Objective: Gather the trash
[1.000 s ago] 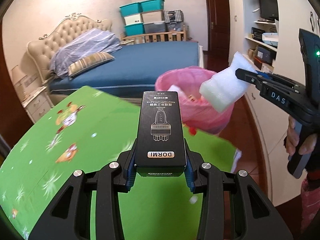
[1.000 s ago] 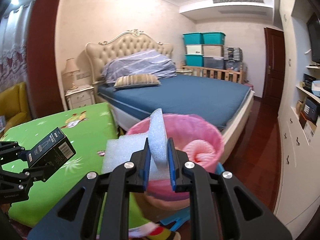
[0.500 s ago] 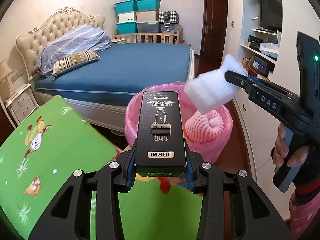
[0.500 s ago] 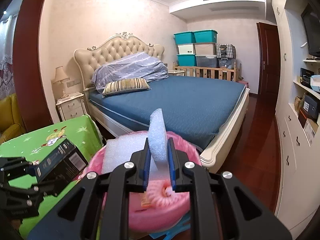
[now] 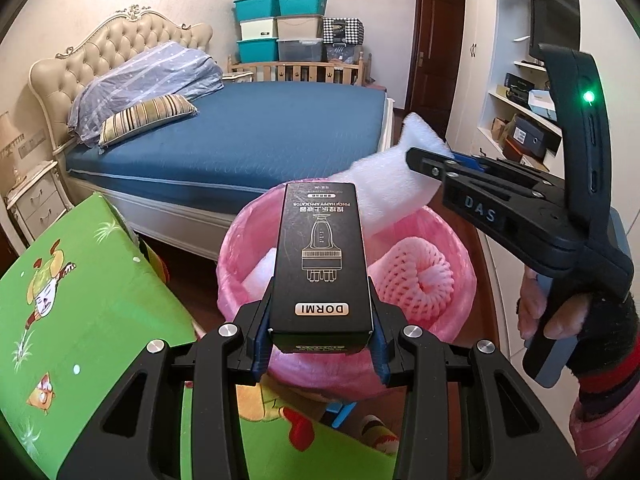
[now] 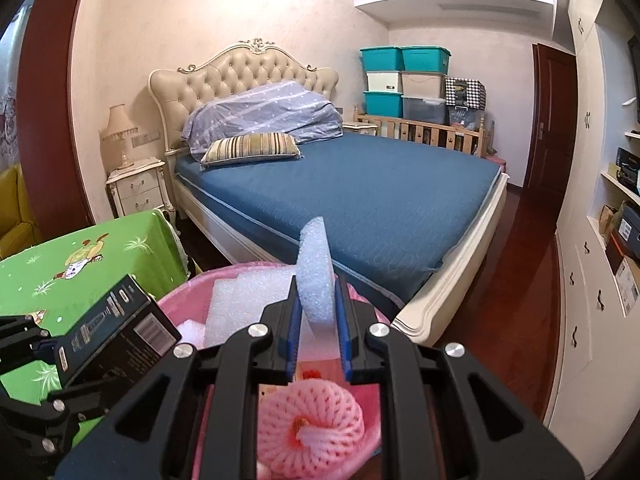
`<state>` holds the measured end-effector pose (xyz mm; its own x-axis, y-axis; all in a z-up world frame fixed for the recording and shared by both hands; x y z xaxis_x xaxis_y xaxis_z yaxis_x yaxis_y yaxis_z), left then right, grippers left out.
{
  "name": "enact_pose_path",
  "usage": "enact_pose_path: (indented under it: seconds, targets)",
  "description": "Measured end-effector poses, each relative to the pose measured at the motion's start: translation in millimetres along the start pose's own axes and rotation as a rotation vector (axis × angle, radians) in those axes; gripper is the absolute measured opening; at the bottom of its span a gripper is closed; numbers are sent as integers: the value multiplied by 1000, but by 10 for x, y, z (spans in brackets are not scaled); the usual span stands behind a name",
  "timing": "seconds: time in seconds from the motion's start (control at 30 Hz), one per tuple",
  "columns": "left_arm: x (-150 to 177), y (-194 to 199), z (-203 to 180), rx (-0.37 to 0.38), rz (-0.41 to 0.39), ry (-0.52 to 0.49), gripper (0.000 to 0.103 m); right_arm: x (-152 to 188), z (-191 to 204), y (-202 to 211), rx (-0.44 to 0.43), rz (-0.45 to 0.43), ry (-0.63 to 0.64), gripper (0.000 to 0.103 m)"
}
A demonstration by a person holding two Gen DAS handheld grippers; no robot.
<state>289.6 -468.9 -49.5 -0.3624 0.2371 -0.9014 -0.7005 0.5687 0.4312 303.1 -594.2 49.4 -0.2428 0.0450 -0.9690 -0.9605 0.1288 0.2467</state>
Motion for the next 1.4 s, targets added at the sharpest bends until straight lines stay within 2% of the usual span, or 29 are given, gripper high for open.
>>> enact_pose_path:
  seconds: [0.1, 0.13, 0.17, 0.2, 0.23, 0.27, 0.33, 0.43, 0.53, 0.6, 0.77, 0.83, 0.93, 0.97, 1.07, 1.27, 1.4]
  targets:
    - [-33, -59, -2, -3, -7, 10, 38, -73, -4, -82, -11, -16, 20, 17]
    - [-51, -71, 7, -6, -12, 10, 41, -94, -10, -107, -19, -17, 20, 18]
    - [-66, -77, 19, -8, -18, 11, 53, -111, -15, -141, -43, -16, 14, 27]
    - [-79, -76, 34, -10, -29, 11, 60, -132, -28, -171, -52, -18, 10, 37]
    - [-85, -55, 64, -16, -42, 13, 69, -150, -46, -182, -45, -28, 11, 58]
    - [-83, -25, 87, -22, -50, 15, 72, -169, -67, -175, -41, -35, 9, 63]
    - [-81, 52, 215, -41, -57, 33, 74, -193, -108, -111, -40, -46, -9, 63]
    - [-89, 231, 400, -69, -83, 60, 84, -248, -146, 128, -35, -82, -28, 63]
    - [-84, 472, 565, -124, -119, 42, 90, -288, -110, 450, -32, -101, -19, 63]
    - [-84, 671, 601, -165, -156, -3, 90, -297, -50, 699, -28, -107, -5, 65]
    - [-108, 1219, 551, -229, -279, -122, 90, -268, 80, 1358, -13, -136, -25, 84]
    - [-125, 1416, 478, -233, -323, -161, 90, -230, 131, 1590, -16, -147, -41, 89]
    - [-90, 1672, 416, -213, -364, -171, 90, -149, 199, 1855, 27, -149, -13, 94]
    - [-74, 1717, 405, -208, -367, -168, 90, -116, 216, 1915, 39, -146, 0, 97]
    - [0, 1842, 396, -182, -355, -141, 90, 36, 319, 2076, 59, -122, 21, 98]
    - [231, 1853, 458, -146, -282, -31, 90, 377, 534, 2160, 46, -33, 57, 98]
    - [385, 1834, 483, -159, -258, -6, 90, 498, 641, 2171, 18, -8, 42, 98]
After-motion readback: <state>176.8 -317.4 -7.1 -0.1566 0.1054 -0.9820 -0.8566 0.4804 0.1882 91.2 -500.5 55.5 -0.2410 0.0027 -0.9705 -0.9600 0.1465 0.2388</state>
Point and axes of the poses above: each gripper's, at about its wrist camera, not at the fingertips, and y roughly against the way its jaws point, z to its left, x to its underside, the point moved 3 cm from there along -y, roughly the way its jaws point, and after that the axes turned 15 degrees about -z, right-handed, at the moved point
